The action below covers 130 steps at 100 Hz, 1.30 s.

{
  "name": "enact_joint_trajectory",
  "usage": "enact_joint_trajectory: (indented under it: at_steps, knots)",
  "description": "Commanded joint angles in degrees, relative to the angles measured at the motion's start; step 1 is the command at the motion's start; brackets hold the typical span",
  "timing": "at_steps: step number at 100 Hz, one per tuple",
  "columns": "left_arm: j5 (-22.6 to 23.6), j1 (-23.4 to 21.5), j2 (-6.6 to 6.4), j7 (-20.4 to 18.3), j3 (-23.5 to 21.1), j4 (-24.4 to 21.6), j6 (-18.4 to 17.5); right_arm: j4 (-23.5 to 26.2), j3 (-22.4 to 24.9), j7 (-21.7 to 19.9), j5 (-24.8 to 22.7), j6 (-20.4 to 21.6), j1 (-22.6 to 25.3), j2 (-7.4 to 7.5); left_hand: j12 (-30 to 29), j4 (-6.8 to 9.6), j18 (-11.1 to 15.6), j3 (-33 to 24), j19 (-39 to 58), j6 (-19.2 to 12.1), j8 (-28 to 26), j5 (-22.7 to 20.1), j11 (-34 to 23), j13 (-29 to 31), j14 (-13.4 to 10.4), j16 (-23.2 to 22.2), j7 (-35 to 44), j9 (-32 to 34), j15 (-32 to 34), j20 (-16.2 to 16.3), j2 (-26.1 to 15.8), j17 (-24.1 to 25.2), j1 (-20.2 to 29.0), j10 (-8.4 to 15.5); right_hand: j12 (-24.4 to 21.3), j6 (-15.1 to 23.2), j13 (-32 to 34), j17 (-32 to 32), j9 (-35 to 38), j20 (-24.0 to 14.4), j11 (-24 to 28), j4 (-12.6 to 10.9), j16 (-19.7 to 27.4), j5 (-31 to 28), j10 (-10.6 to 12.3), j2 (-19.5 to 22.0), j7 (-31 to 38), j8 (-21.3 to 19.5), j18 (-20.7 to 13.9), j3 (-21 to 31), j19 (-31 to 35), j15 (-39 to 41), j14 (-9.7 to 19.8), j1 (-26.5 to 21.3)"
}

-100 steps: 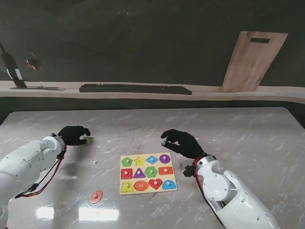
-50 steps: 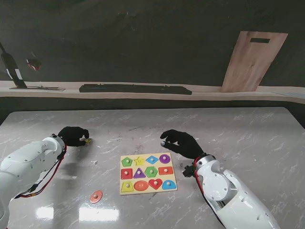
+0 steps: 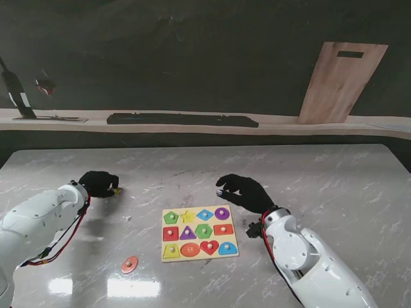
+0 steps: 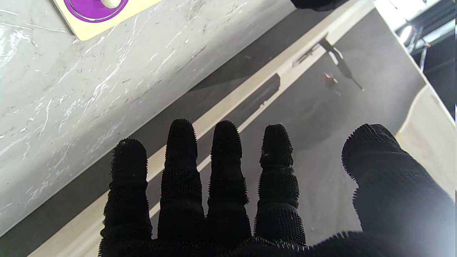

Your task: Fit puzzle pieces into a puzzle board

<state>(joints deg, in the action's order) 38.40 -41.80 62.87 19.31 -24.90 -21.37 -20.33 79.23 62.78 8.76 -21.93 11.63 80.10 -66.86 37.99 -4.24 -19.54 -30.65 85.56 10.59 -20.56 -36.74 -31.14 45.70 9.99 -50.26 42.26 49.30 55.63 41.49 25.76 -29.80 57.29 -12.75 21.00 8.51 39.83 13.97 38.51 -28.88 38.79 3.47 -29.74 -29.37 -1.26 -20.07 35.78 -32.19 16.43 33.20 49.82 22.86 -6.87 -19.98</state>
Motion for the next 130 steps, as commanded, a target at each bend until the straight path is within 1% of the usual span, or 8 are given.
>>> enact_joint_trajectory:
  at_steps: [1, 17, 36, 52, 73, 84, 109, 130]
  knots:
    - [-0.1, 0.3, 0.14, 0.0, 0.4, 0.1, 0.2, 0.1, -0.1, 0.0, -0.1, 0.0, 0.3, -0.17, 1.1, -2.45, 1.9, -2.4, 2.5, -1.2, 0.4, -1.7, 1.0, 1.8, 0.1, 0.7, 2.3, 2.4, 1.8, 0.1, 1.5, -0.7, 3.3, 0.0, 0.3, 1.7, 0.7, -0.6, 0.8, -0.4, 0.7, -1.4, -0.5, -0.4, 0.0, 1.2, -0.9, -0.6, 0.4, -0.4, 1.0, 0.6, -0.1, -0.3]
    - [-0.4, 0.5, 0.4, 0.5, 1.4, 0.7, 0.3, 0.1, -0.1, 0.0, -0.1, 0.1, 0.3, -0.17, 4.7, -2.53, 2.4, -3.8, 3.8, -2.3, 0.5, -2.3, 4.1, 3.3, -0.4, 1.6, 6.6, 6.6, 2.4, -0.3, 2.3, -1.8, 4.5, 1.0, 0.4, 1.7, 0.7, -0.6, 0.9, -0.4, 0.7, -1.4, -0.5, -0.4, 0.0, 1.2, -0.9, -0.6, 0.4, -0.5, 1.0, 0.6, -0.1, -0.2]
    - [-1.7, 1.1, 1.22, 1.2, 4.3, 2.6, 0.1, 0.1, 0.0, 0.0, 0.0, 0.1, 0.4, -0.18, 4.9, -2.69, 2.4, -4.0, 4.7, -3.0, -0.5, -3.5, 4.3, 4.9, -0.7, 1.9, 9.1, 8.8, 2.8, -0.3, 3.8, -3.5, 3.7, 1.3, 0.3, 1.7, 0.7, -0.6, 0.9, -0.4, 0.7, -1.4, -0.5, -0.4, 0.0, 1.3, -0.8, -0.6, 0.4, -0.5, 1.0, 0.6, -0.1, -0.2]
    - [-2.6, 1.5, 1.74, 1.4, 6.5, 3.7, 0.0, 0.1, 0.0, 0.1, 0.2, 0.1, 0.4, -0.23, 5.0, -2.86, 2.5, -4.8, 5.5, -3.4, -1.3, -3.7, 1.8, 6.1, -0.9, 2.5, 13.2, 9.7, 3.5, -0.8, 5.2, -4.8, 2.1, 1.1, 0.3, 1.7, 0.7, -0.7, 0.9, -0.4, 0.7, -1.4, -0.5, -0.4, 0.0, 1.6, -0.9, -0.6, 0.4, -0.6, 1.0, 0.6, -0.2, -0.1]
    - [-1.4, 1.0, 0.87, -0.1, 6.0, 1.8, 0.2, 0.0, 0.0, 0.0, 0.4, 0.2, 0.3, -0.25, 4.8, -2.69, 1.3, -8.5, 7.6, 0.2, -1.9, -2.4, -4.2, 8.1, -0.9, 2.7, 17.7, 9.1, 5.5, -1.5, 6.3, -7.6, 0.3, -1.5, 0.3, 2.1, 0.7, -0.7, 1.0, -0.4, 0.6, -1.4, -0.5, -0.6, -0.1, 1.7, -0.8, -0.6, 0.4, -0.7, 1.0, 0.6, -0.1, -0.2]
    - [0.7, -0.2, -0.29, -0.8, 2.9, -1.0, 0.3, 0.0, 0.1, -0.1, 0.5, 0.2, 0.3, -0.24, 4.9, -2.47, 1.3, -12.2, 9.2, 1.3, -2.4, -2.7, -6.8, 9.5, -1.4, 2.8, 19.3, 9.5, 7.0, -2.0, 8.1, -9.6, -2.0, -2.0, 0.3, 2.1, 0.7, -0.7, 0.9, -0.4, 0.6, -1.4, -0.5, -0.6, -0.1, 1.7, -0.8, -0.6, 0.5, -0.8, 1.0, 0.5, -0.3, -0.3]
    - [8.1, -4.7, -3.38, -3.9, -7.3, -10.1, -0.3, 0.1, 0.3, 0.0, 0.8, 0.2, 0.4, -0.28, 6.9, 0.05, 1.8, -22.0, 11.3, 1.0, -4.8, -3.2, -10.2, 10.9, -2.1, 3.1, 21.7, 11.0, 9.1, -3.0, 12.0, -11.4, -7.5, -2.1, 0.3, 2.1, 0.7, -0.7, 0.9, -0.4, 0.6, -1.4, -0.5, -0.5, -0.1, 1.7, -0.8, -0.6, 0.4, -0.9, 1.0, 0.6, -0.2, -0.3]
    - [14.4, -10.2, -5.05, -7.9, -17.4, -18.9, -1.1, 0.1, 0.4, -0.2, 1.0, 0.4, 0.4, -0.26, 7.6, 0.94, 1.9, -25.2, 11.9, 0.4, -5.4, -3.9, -10.6, 11.1, -1.9, 3.3, 22.0, 11.7, 9.6, -3.3, 13.7, -11.6, -8.7, -2.1, 0.3, 2.1, 0.7, -0.7, 0.9, -0.4, 0.6, -1.5, -0.5, -0.5, -0.1, 1.6, -0.8, -0.5, 0.4, -0.9, 1.0, 0.5, -0.1, -0.4]
